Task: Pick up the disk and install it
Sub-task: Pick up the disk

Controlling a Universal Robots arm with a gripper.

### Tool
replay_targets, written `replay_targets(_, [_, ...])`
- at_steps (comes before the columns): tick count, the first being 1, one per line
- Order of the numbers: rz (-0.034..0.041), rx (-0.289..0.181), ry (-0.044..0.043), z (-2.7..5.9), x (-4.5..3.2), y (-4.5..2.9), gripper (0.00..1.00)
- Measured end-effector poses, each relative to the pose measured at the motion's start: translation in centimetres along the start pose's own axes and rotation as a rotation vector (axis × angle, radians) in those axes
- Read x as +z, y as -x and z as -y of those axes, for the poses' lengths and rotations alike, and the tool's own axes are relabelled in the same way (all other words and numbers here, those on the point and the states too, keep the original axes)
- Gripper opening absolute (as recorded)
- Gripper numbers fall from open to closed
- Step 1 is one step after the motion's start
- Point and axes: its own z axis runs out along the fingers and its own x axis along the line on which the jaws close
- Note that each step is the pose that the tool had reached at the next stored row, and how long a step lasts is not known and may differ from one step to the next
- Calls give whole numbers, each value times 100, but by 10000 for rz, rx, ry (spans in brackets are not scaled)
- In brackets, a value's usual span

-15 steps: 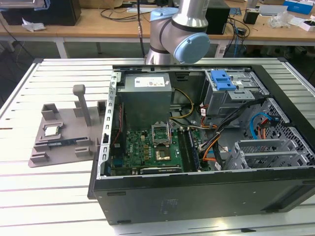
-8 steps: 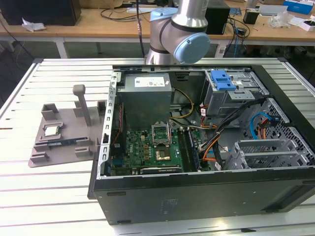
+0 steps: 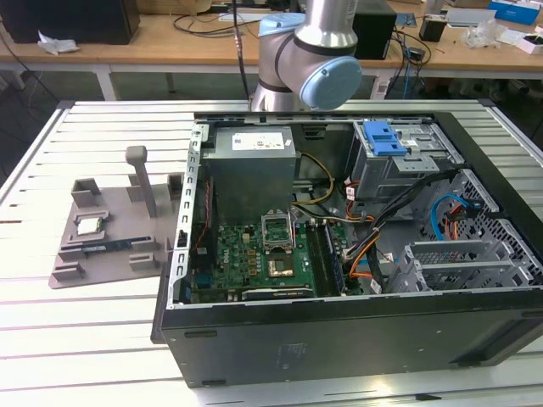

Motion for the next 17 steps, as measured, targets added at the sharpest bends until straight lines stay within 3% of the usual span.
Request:
replay_targets(10, [0,1,0,-15,-336,-1,37])
replay_targets(17, [28,-1,-3,-16,-358,-1,37])
